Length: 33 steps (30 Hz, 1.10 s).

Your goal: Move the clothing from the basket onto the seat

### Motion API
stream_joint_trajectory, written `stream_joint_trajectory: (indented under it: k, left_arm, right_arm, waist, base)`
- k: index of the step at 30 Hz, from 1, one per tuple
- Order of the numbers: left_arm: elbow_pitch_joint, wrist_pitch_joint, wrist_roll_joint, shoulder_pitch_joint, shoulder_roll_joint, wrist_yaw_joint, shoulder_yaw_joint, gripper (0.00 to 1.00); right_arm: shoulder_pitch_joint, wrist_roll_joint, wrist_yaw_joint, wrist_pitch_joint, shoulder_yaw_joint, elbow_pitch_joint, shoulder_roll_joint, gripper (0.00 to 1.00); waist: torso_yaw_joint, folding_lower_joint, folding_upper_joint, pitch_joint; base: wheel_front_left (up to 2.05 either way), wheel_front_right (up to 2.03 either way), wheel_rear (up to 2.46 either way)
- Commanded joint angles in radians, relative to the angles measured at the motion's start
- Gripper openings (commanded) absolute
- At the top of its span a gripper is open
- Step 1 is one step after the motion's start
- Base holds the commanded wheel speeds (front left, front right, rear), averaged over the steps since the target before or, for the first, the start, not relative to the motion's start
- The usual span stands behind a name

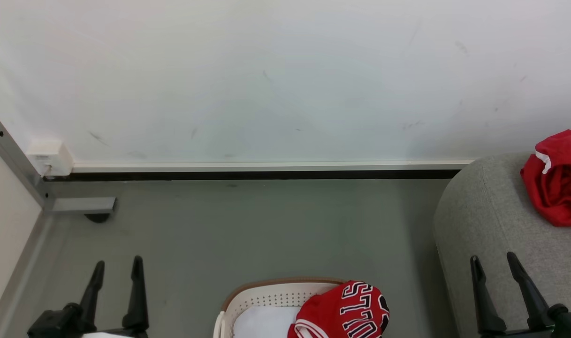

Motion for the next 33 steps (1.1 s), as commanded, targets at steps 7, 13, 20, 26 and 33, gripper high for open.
stream_joint_trajectory:
  k: [7,13,20,26,33]
  left_arm:
    - [0.034,0.000,0.087,0.010,-0.075,-0.084,0.068,1.00]
    - [0.044,0.000,0.129,0.001,-0.107,-0.124,0.105,1.00]
    - [0.055,0.000,0.159,-0.004,-0.129,-0.154,0.132,1.00]
    - [0.081,0.000,0.179,-0.033,-0.147,-0.178,0.104,1.00]
    - [0.131,-0.001,0.196,-0.120,-0.145,-0.196,0.055,1.00]
  right_arm:
    - [-0.007,0.005,-0.002,-0.035,0.024,0.067,0.006,1.00]
    - [-0.029,0.005,-0.002,-0.042,0.035,0.085,-0.004,1.00]
    - [-0.036,0.009,-0.002,-0.043,0.042,0.093,-0.002,1.00]
    - [-0.052,0.015,-0.002,-0.043,0.025,0.099,-0.011,1.00]
    - [-0.115,0.000,-0.002,-0.041,0.001,0.091,-0.016,1.00]
  waist:
    - [0.000,0.0001,0.0000,-0.007]
    - [-0.009,0.0001,0.0000,-0.009]
    - [-0.023,0.0001,0.0000,-0.006]
    - [-0.052,0.0001,0.0000,0.013]
    - [-0.139,0.0001,0.0000,0.114]
  base:
    - [0.00,0.00,0.00]
    - [0.00,0.00,0.00]
    - [0.00,0.00,0.00]
    - [0.00,0.00,0.00]
    - [0.00,0.00,0.00]
